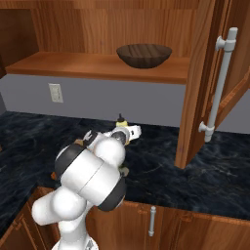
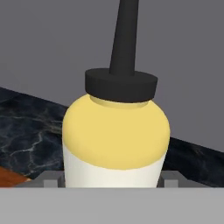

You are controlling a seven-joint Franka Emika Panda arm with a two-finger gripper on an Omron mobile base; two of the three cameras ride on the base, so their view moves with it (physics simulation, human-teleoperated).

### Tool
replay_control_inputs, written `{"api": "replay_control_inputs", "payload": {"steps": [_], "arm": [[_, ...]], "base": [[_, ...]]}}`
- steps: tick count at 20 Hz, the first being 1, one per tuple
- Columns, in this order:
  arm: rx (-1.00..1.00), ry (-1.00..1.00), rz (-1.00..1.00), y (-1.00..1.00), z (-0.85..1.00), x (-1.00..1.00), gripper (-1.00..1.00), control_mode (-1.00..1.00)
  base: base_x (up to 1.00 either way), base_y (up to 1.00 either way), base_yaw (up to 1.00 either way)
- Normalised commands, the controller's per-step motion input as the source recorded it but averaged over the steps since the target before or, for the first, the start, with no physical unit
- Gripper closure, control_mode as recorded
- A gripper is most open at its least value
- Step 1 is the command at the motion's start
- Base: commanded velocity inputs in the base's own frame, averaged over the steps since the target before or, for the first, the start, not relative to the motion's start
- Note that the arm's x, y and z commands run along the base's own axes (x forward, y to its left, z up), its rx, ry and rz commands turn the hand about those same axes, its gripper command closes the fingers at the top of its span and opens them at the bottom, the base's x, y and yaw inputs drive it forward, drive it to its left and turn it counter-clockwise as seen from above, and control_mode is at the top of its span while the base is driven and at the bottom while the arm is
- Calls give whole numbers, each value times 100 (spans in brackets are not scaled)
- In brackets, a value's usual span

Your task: Open the cabinet. Place the bowl and condiment on the counter. Then place the lime and garlic on the cutting board.

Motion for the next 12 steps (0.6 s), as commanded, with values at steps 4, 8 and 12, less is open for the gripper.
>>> {"api": "replay_control_inputs", "payload": {"steps": [4,8,12], "arm": [[0,0,7,-12,-31,29,100,-100],[0,0,5,-12,-23,31,100,-100],[0,0,4,-12,-13,20,100,-100]], "base": [[0,0,0],[0,0,0],[0,0,0]]}}
